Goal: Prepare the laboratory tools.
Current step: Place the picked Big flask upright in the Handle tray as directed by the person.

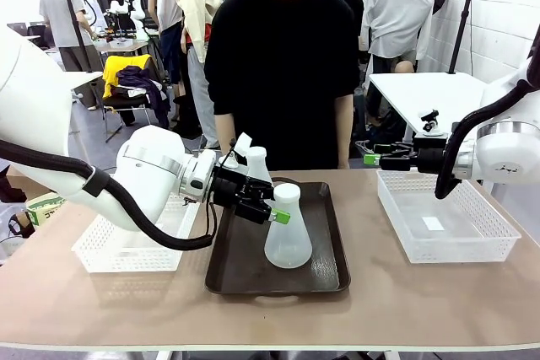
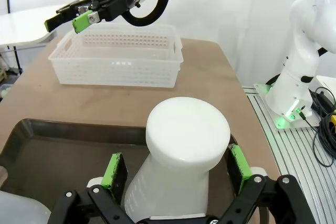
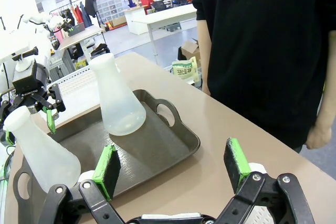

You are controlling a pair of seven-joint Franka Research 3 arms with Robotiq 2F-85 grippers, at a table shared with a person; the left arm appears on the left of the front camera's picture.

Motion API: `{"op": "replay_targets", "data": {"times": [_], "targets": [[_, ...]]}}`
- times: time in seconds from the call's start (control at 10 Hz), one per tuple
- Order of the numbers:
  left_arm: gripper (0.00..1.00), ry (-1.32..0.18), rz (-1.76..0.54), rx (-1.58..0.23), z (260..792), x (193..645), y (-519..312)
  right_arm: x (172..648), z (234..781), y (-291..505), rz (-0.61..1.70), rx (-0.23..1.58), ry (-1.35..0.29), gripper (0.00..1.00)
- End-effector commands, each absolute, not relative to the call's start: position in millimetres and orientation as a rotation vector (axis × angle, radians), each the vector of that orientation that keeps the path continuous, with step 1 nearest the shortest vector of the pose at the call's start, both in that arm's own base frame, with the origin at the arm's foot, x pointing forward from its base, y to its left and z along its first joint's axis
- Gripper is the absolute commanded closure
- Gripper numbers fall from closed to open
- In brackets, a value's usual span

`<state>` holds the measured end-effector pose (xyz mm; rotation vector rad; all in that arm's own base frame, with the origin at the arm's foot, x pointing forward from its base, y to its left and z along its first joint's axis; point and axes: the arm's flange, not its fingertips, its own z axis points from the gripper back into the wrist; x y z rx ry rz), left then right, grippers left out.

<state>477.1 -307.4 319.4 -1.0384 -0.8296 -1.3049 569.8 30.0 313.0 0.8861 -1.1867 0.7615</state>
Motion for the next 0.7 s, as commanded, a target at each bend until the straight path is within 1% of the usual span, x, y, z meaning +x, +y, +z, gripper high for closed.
{"op": "replay_targets", "data": {"times": [0.0, 0.6], "targets": [[0.00, -0.861, -1.307, -1.028, 318.9, 477.3, -308.1, 569.0, 312.8, 30.5, 0.775, 0.885, -1.177, 0.00], [0.00, -0.861, -1.307, -1.028, 318.9, 477.3, -308.1, 569.0, 312.8, 30.5, 0.775, 0.885, -1.177, 0.00]]}}
